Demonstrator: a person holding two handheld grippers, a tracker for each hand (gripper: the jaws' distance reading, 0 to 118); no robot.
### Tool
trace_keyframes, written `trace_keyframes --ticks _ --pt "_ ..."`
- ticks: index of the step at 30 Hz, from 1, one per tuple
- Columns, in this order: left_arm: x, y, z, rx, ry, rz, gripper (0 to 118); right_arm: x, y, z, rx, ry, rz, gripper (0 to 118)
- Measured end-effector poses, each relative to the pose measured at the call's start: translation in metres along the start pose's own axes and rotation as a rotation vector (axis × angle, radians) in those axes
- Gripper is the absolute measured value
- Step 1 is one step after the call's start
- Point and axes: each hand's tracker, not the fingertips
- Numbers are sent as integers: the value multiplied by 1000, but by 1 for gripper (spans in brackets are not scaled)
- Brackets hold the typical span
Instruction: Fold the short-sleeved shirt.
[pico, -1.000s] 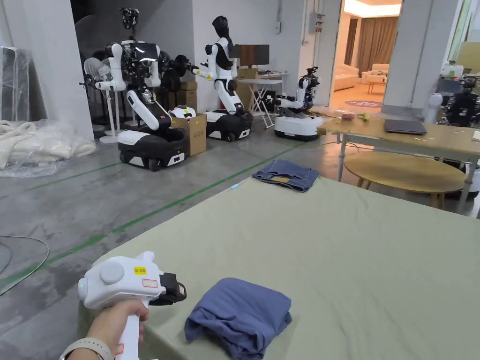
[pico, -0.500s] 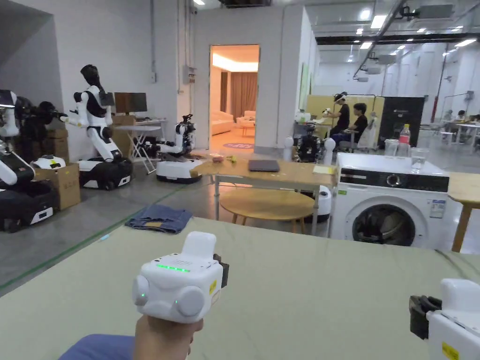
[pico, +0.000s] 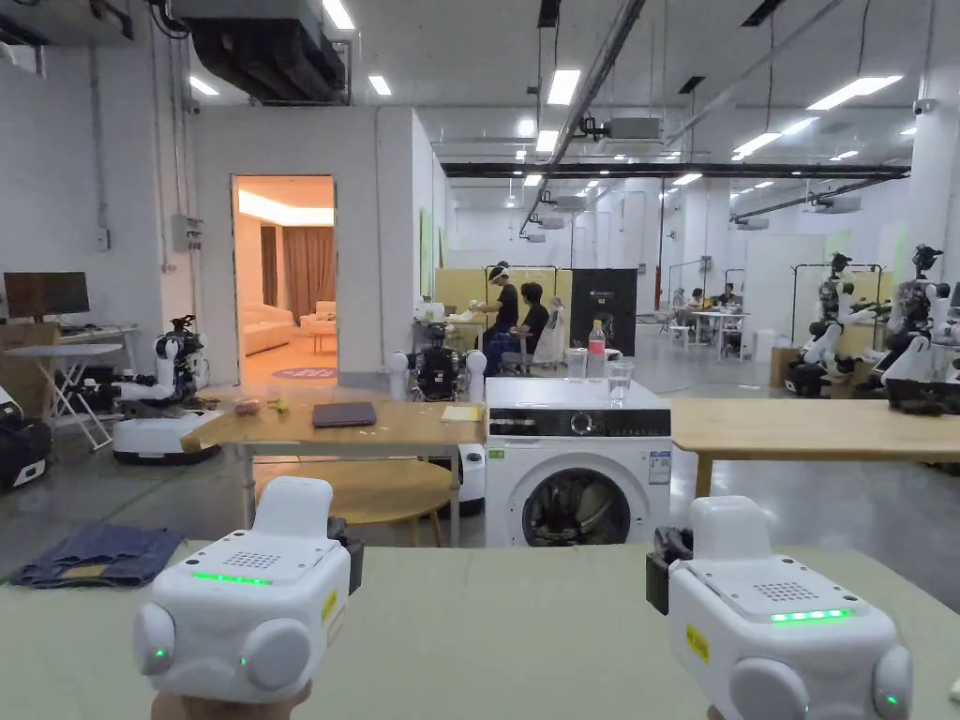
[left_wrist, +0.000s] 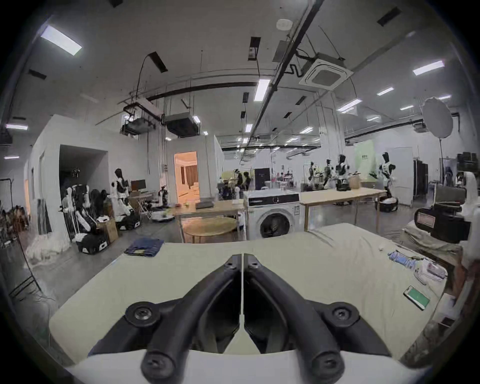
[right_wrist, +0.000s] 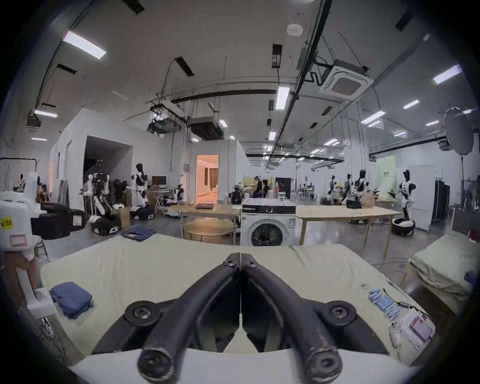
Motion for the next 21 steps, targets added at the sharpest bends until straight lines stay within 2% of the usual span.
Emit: trace_keyframes --ticks 6,8,10,11,12,14,15,16,17,21 --pt "2 0 1 -2 -9 -4 0 -4 2 0 1 8 9 0" --pt "4 3 2 4 -16 -2 3 -6 4 2 2 19 14 12" --pt "6 5 3 6 -25 -6 18 -7 5 1 -7 36 12 37" --pt "5 5 0 6 -23 -13 30 -9 5 2 -9 40 15 49" --pt "5 5 0 8 -23 -17 52 -10 5 3 -10 40 18 60" --pt "4 6 2 7 -29 -13 90 -10 5 2 -6 46 25 75" --pt "4 6 1 7 -33 -9 107 -11 5 3 3 48 27 90" --pt "4 6 1 9 -36 -11 113 -12 5 4 11 49 30 100" --pt "4 6 2 12 -37 -10 113 -12 5 4 18 48 34 108" --pt "6 5 5 35 -24 -21 113 -17 6 4 31 27 58 111"
